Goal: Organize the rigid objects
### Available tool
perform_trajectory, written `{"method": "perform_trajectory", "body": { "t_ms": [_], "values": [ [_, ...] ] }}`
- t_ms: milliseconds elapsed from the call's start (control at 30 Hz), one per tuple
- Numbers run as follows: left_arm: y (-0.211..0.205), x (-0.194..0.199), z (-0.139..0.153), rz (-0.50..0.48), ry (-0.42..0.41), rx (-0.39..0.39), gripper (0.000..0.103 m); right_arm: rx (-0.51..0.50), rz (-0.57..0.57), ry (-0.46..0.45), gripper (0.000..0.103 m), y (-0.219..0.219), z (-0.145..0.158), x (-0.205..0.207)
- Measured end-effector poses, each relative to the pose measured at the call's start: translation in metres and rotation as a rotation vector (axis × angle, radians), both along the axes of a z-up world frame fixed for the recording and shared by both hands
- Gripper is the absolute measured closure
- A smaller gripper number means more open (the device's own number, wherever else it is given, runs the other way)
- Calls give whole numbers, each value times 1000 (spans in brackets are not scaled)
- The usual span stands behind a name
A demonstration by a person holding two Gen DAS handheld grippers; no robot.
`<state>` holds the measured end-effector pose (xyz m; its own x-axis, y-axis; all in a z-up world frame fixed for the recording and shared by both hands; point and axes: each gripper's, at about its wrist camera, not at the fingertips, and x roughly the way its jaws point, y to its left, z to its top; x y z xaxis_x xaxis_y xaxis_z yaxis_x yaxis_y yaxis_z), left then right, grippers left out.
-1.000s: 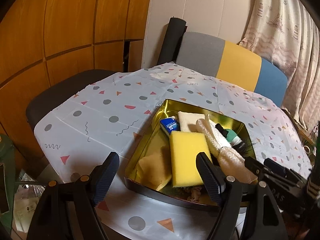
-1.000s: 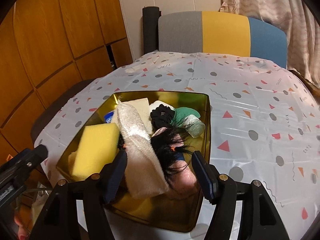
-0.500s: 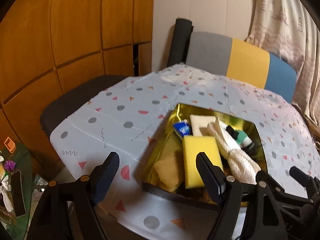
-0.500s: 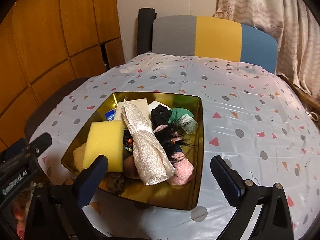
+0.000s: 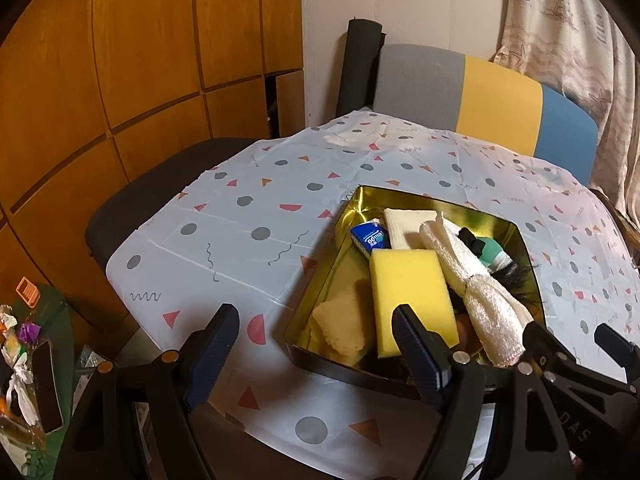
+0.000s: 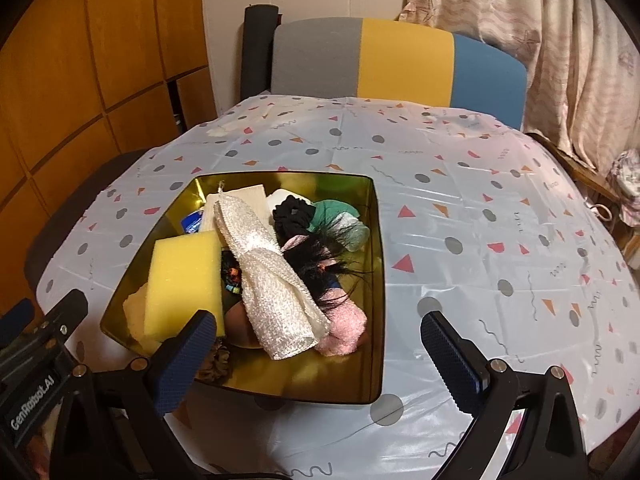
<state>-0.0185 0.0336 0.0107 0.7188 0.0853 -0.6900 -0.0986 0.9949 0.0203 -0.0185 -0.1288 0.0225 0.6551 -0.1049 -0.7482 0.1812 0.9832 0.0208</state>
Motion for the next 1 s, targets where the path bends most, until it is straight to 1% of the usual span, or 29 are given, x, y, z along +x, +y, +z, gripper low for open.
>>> {"method": "perform_trajectory", "body": {
  "t_ms": [300,800,1000],
  "values": [
    [-2,-2,2,-16,3,-3,23,5,-31,6,0,-3,-1,0],
    [-3,-1,0,-21,10,1,23,6,-29,10,0,-4,-3,1],
    [-3,0,-1,-21,14,15,23,3,-30,12,0,-5,-3,1]
  ]
}}
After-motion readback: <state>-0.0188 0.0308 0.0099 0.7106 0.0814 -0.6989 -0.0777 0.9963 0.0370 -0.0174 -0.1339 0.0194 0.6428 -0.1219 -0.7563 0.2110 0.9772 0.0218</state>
